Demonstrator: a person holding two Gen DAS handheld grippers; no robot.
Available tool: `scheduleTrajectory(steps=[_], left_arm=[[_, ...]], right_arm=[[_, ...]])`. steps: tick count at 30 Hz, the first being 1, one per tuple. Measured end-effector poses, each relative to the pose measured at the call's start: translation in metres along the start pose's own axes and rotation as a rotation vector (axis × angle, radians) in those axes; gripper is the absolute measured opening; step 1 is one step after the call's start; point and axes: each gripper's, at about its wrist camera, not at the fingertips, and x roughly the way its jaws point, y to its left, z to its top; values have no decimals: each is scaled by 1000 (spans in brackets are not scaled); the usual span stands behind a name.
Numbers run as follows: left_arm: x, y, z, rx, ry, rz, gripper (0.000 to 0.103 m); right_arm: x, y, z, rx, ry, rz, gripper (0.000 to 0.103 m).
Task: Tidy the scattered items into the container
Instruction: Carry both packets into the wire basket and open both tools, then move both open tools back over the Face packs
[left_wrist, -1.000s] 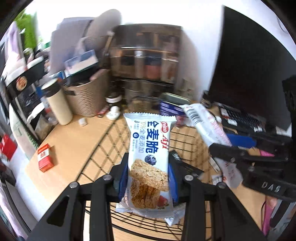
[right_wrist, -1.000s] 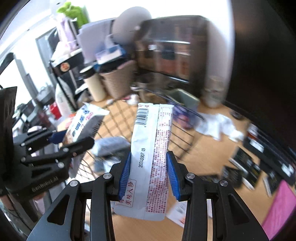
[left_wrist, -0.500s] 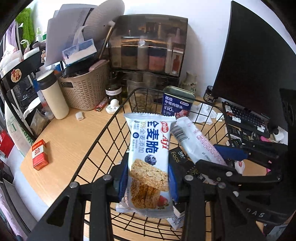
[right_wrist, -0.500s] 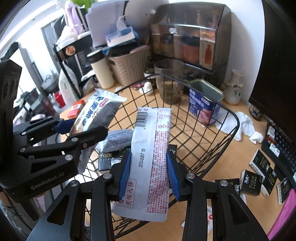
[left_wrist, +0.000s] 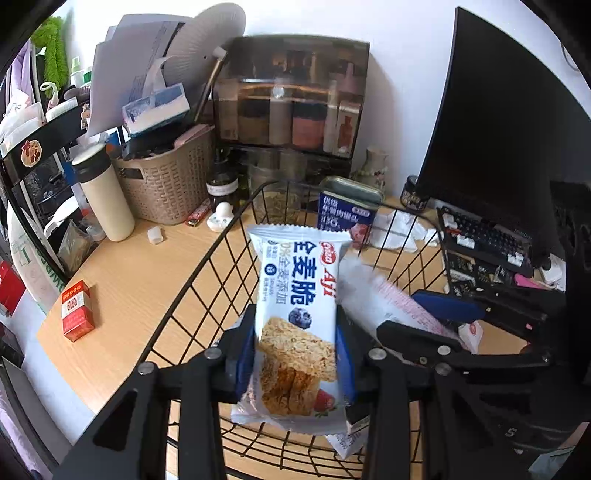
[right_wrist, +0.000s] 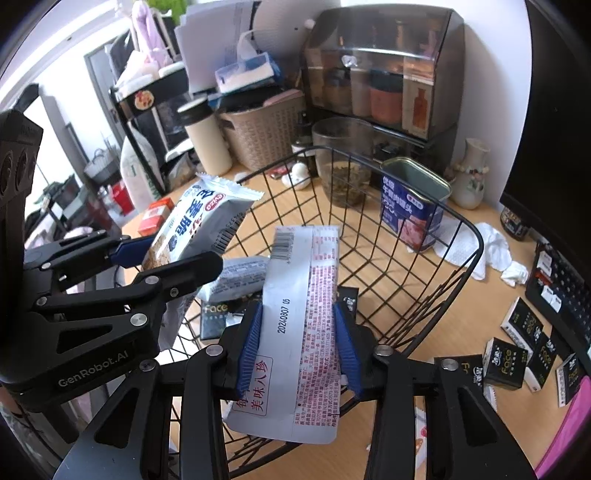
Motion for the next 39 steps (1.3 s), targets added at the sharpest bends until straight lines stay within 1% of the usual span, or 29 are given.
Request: scheduleTrajectory(steps=[1, 3, 5, 10, 24, 31, 39], left_arm=[[-1, 2, 1, -13, -11, 3, 52], [-3, 7, 2, -38, -25, 6, 66], [-4, 11, 3, -56, -35, 1, 70], [-5, 10, 3, -54, -45, 8, 70], [-4, 11, 1, -54, -33, 18, 70], [-3, 12, 1, -59, -27, 0, 70], [-1, 9, 1, -46, -22, 2, 71]], right_arm=[[-2, -1, 1, 5, -13, -8, 48], [-6, -6, 2, 23, -30, -20, 54], [-8, -9, 3, 40, -38, -10, 57], [-12, -8, 5, 42, -51, -15, 58], [-9, -9, 3, 43, -40, -11, 58], [-9, -9, 3, 40, -40, -13, 59], [-10, -12, 4, 42, -41, -14, 59]])
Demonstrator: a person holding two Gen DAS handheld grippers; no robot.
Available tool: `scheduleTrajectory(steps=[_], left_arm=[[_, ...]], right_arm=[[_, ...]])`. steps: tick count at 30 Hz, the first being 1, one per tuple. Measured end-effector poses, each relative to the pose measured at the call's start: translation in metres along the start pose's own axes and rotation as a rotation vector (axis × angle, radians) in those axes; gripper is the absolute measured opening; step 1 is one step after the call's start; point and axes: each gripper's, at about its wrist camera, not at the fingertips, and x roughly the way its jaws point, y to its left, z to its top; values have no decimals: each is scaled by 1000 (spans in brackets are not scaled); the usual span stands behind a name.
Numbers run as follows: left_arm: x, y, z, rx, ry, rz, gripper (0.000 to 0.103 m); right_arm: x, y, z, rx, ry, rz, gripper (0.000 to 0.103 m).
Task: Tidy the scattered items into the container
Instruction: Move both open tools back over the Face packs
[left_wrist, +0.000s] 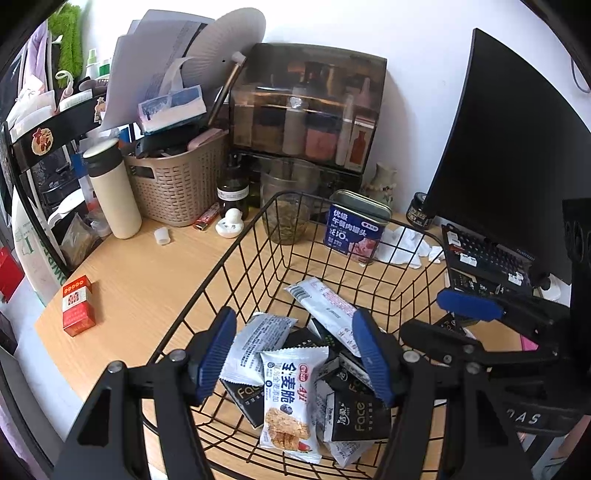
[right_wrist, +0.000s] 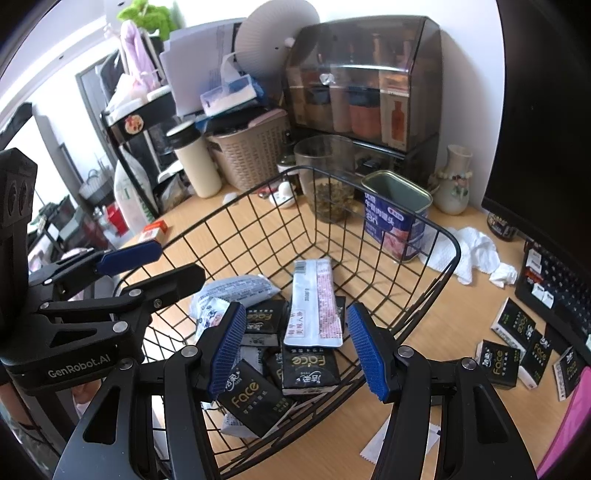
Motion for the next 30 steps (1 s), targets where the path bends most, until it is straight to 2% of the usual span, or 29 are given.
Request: scheduleTrajectory(steps=[5, 9, 12, 16, 18, 20, 23, 26, 30], left_arm=[[-9, 0, 3, -19, -22, -26, 79], [-20, -14, 1, -55, -53, -132, 90], [-22, -42, -3, -9, -49, -183, 90], [-21, -94, -13, 75, -34, -240, 91], [-17, -125, -20, 150, -8, -263, 91], [-12, -158, -28, 254, 5, -259, 91], [-3, -201, -41, 344, 11, -227, 91], [16, -233, -52, 432, 42, -215, 91], [49, -248, -57, 451, 99, -179, 91]], right_arm=[[-14, -6, 4, 3, -6, 0, 59], [-53, -37, 1, 56, -75, -41, 60], [-78, -72, -16, 107, -105, -100, 70], [-97, -121, -53, 178, -69, -198, 71], [-105, -142, -72, 215, -43, -193, 71], [-115, -155, -87, 236, -36, -195, 71], [-128, -174, -108, 251, -43, -233, 72], [-124, -195, -127, 285, -4, -220, 80], [-112, -223, -149, 324, 38, -208, 80]])
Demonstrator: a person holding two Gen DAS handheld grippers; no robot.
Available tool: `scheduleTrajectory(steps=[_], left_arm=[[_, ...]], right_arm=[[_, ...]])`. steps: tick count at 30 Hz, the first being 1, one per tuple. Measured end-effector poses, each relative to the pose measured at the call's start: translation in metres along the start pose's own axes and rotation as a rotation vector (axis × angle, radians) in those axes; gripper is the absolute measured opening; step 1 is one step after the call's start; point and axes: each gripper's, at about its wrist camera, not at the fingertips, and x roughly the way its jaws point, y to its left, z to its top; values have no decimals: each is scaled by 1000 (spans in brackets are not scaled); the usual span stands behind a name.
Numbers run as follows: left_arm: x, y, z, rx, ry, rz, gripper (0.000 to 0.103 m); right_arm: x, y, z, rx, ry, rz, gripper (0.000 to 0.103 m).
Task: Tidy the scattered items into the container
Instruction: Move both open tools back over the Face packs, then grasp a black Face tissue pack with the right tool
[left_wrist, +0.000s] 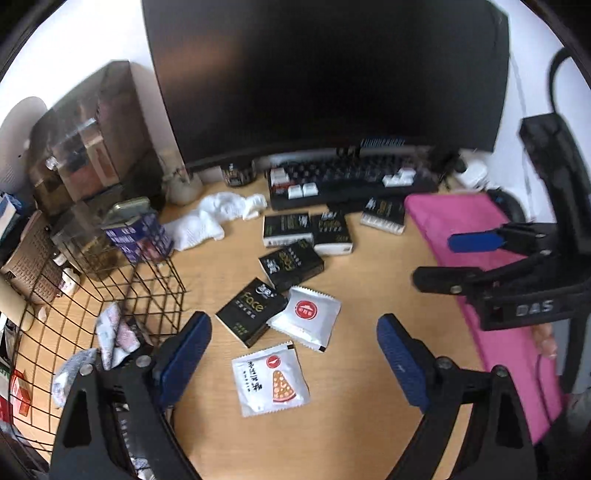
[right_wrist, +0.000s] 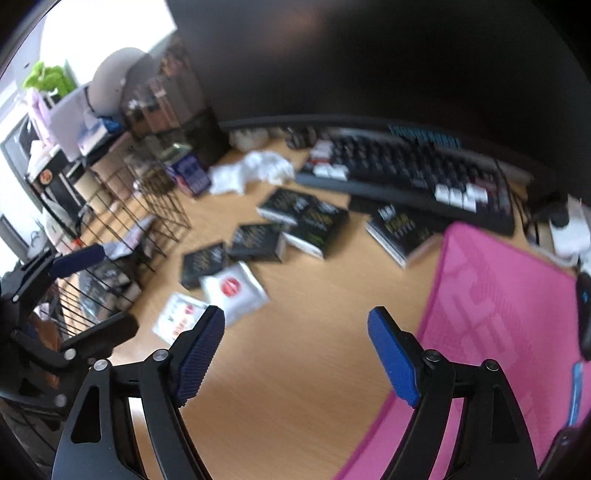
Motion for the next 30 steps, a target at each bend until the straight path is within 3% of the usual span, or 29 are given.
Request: scheduleTrajectory(steps=[6, 20, 26, 30], left_arm=[[38, 12, 12, -78, 66, -85, 91], [103, 17, 69, -92, 118, -50, 91], [120, 30, 80, -158, 128, -51, 91], [126, 37, 82, -175, 123, -3, 91]], right_arm=[[28, -40, 10, 56, 22, -51, 80], [70, -84, 74, 127, 34, -180, 81], [83, -94, 89, 159, 24, -185, 81], [92, -88, 95, 159, 10, -167, 80]])
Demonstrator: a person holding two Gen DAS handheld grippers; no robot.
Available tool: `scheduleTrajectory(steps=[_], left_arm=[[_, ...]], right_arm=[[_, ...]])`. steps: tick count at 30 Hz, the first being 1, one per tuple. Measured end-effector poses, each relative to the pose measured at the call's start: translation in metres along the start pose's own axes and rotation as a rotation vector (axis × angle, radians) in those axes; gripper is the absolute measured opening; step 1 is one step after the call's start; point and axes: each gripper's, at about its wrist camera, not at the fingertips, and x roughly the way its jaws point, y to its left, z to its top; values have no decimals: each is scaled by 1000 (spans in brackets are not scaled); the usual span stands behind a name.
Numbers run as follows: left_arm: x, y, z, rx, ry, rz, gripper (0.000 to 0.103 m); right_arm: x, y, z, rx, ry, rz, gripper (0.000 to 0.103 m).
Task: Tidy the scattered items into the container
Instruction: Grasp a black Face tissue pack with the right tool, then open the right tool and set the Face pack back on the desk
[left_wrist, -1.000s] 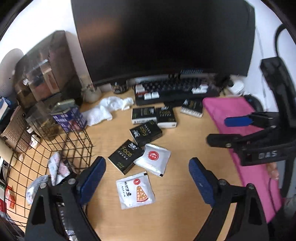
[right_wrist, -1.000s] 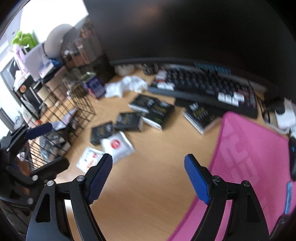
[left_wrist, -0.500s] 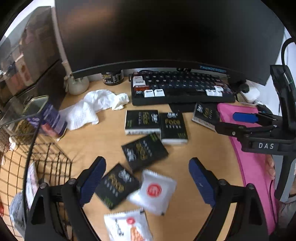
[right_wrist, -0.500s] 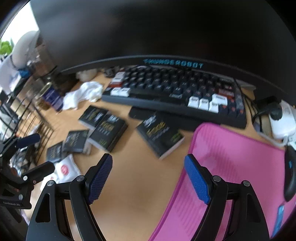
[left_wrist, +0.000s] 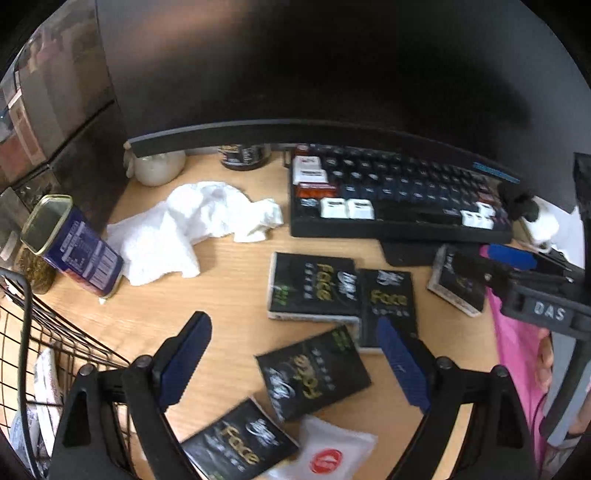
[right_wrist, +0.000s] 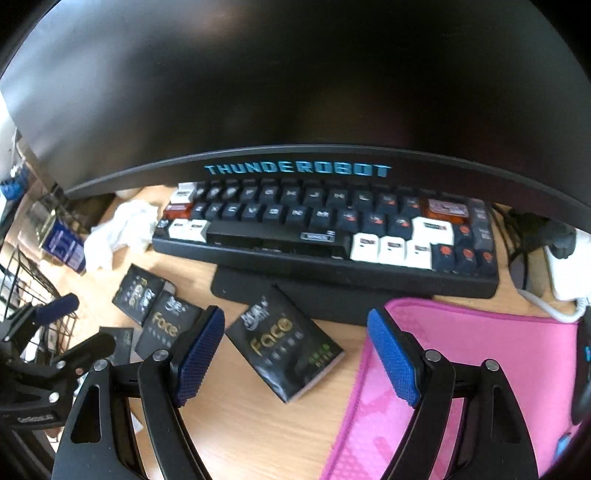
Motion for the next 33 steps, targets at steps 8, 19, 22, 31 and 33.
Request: scheduleTrajectory(steps=[8, 19, 22, 31, 33], left_arm=[[15, -5, -17, 43, 72, 15, 89], [-6, -16, -50, 55, 67, -38, 78], [-9, -22, -64, 82, 82, -22, 77], [-31, -25, -76, 79, 15, 22, 80], [-29, -25, -72, 71, 9, 23, 82]], right_arm=[[13, 21, -12, -59, 52, -1, 48], [-16, 39, -64, -103, 79, 40, 42], [-26, 38, -81, -103, 78, 50, 42], [-60, 26, -102, -64, -8, 70, 61], [-61, 28, -102, -77, -9, 67, 68]])
